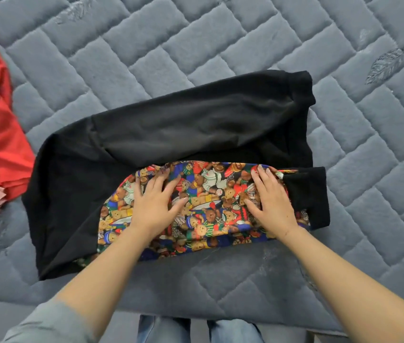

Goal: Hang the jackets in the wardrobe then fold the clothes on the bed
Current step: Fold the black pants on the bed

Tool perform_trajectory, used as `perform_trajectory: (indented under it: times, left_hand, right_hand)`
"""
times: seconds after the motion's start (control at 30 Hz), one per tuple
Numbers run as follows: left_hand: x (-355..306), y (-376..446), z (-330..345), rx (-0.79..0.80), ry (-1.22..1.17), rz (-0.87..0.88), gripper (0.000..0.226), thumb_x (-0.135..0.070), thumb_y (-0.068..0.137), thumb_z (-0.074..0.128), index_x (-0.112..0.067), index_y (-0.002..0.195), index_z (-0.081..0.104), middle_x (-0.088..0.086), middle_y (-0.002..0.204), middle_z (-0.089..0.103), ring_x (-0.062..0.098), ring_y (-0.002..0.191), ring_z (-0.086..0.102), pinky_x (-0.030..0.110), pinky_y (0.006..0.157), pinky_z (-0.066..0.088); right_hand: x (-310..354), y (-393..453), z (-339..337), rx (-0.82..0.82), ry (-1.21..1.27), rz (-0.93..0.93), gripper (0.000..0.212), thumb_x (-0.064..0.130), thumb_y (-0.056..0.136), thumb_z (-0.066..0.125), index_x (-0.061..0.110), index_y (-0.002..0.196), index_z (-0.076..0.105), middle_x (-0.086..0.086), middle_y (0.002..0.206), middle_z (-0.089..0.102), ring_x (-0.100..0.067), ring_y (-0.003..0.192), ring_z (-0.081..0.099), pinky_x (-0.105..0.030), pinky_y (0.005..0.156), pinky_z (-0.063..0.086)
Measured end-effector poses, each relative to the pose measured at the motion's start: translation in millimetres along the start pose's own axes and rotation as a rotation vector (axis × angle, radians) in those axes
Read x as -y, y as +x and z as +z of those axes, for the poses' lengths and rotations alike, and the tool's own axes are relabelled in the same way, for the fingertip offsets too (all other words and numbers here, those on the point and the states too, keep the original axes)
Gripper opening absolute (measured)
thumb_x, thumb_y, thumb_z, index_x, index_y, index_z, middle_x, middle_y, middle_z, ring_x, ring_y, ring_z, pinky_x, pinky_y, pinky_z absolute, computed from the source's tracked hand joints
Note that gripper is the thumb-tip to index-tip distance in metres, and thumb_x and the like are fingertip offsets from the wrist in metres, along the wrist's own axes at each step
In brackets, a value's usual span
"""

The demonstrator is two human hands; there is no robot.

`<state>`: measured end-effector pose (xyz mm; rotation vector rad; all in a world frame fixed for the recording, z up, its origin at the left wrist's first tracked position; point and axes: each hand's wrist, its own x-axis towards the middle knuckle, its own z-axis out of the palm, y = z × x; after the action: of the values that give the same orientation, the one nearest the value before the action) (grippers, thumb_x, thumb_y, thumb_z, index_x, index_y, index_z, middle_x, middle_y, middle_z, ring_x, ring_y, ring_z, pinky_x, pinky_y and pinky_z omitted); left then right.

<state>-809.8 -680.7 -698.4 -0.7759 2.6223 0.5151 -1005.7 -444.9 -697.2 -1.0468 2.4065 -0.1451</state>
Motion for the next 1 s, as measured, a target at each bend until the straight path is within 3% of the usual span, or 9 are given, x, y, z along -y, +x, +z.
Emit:
perform_trajectory:
  times: [0.1,0.2,0.27,0.43,0.6,0.7,0.8,0.9,1.0]
  left_hand:
    - [-2.4,16.1,-42.3,-0.357,-0.358,0.012,0.034,-0.041,0.092,0.05,-0.021,0.117,0.064,-0.005,0.115,0.062,0.018,0.103,0.061,0.039,0.093,0.046]
    - [16.3,61.1,-77.9,-0.52,-0.459,-0.2,0.04,-0.019,0.087,0.064,-0.017,0.126,0.056,0.003,0.124,0.056,0.024,0.115,0.052,0.046,0.097,0.043]
    - [33.3,100.0,-94.8,-0.378,-0.337,-0.327,0.056,-0.031,0.086,0.069,-0.02,0.137,0.049,0.007,0.14,0.046,0.028,0.131,0.04,0.049,0.106,0.032]
    - [69.2,152.6,-111.5,-0.029,-0.344,-0.37,0.042,-0.049,0.084,0.07,-0.029,0.119,0.061,0.0,0.108,0.062,0.026,0.118,0.051,0.043,0.101,0.029]
    - [102.2,175.0,-150.9,-0.486,-0.979,-0.332,0.015,-0.02,0.094,0.063,-0.022,0.08,0.059,-0.005,0.076,0.057,-0.007,0.066,0.05,0.022,0.075,0.042]
    - [142.0,190.1,-175.0,-0.814,-1.372,-0.69,0.024,-0.022,0.102,0.05,-0.022,0.079,0.044,-0.003,0.08,0.052,0.007,0.067,0.048,0.024,0.066,0.044]
    - [162.6,194.0,-170.2,-0.844,-1.342,-0.876,0.006,-0.023,0.102,0.047,-0.021,0.102,0.042,0.0,0.093,0.056,0.011,0.07,0.052,0.027,0.064,0.05]
    - [141.0,178.4,-151.9,-0.784,-1.069,-0.64,0.058,-0.022,0.095,0.057,-0.008,0.142,0.026,0.013,0.131,0.047,0.016,0.108,0.051,0.024,0.102,0.041]
    - [102.3,158.1,-136.4,-0.764,-0.551,-0.098,0.057,-0.022,0.09,0.062,-0.007,0.141,0.042,0.012,0.144,0.042,0.023,0.133,0.042,0.035,0.115,0.031]
  right_hand:
    - [12.3,25.5,-24.7,-0.24,0.446,0.199,0.044,0.021,0.095,0.057,0.015,0.138,0.05,0.0,0.135,0.054,-0.011,0.122,0.05,-0.03,0.1,0.046]
    - [22.1,78.5,-59.7,-0.163,1.116,0.674,0.061,0.032,0.098,0.055,0.017,0.15,0.028,-0.005,0.122,0.063,-0.01,0.099,0.063,-0.022,0.077,0.049]
    - [22.4,112.7,-76.2,-0.094,1.359,0.825,0.06,0.034,0.098,0.055,0.012,0.147,0.026,-0.017,0.117,0.066,-0.025,0.098,0.068,-0.034,0.076,0.055]
    - [37.4,167.7,-101.7,-0.323,1.309,0.665,0.015,0.023,0.095,0.062,0.014,0.106,0.057,-0.012,0.117,0.066,-0.026,0.098,0.067,-0.033,0.076,0.058]
    - [37.2,221.4,-126.1,-0.21,1.316,0.248,0.051,0.003,0.096,0.049,0.013,0.146,0.041,0.003,0.14,0.051,-0.014,0.128,0.049,-0.024,0.103,0.042]
    - [22.0,240.2,-117.7,-0.051,0.766,0.225,0.059,0.007,0.097,0.05,0.016,0.152,0.032,-0.001,0.15,0.038,-0.018,0.142,0.028,-0.017,0.11,0.023]
    - [3.0,239.4,-89.3,0.065,0.149,0.133,0.055,0.023,0.103,0.046,0.014,0.153,0.028,-0.012,0.163,0.01,-0.027,0.151,0.006,-0.038,0.121,0.009]
    - [0.6,234.4,-78.3,-0.007,0.129,0.09,0.054,0.03,0.103,0.044,0.015,0.153,0.028,-0.01,0.164,0.009,-0.026,0.151,0.004,-0.045,0.122,0.005]
    - [-1.6,223.7,-84.9,0.006,0.353,0.052,0.05,0.021,0.1,0.05,0.017,0.148,0.039,-0.004,0.162,0.018,-0.019,0.151,0.007,-0.04,0.121,-0.001]
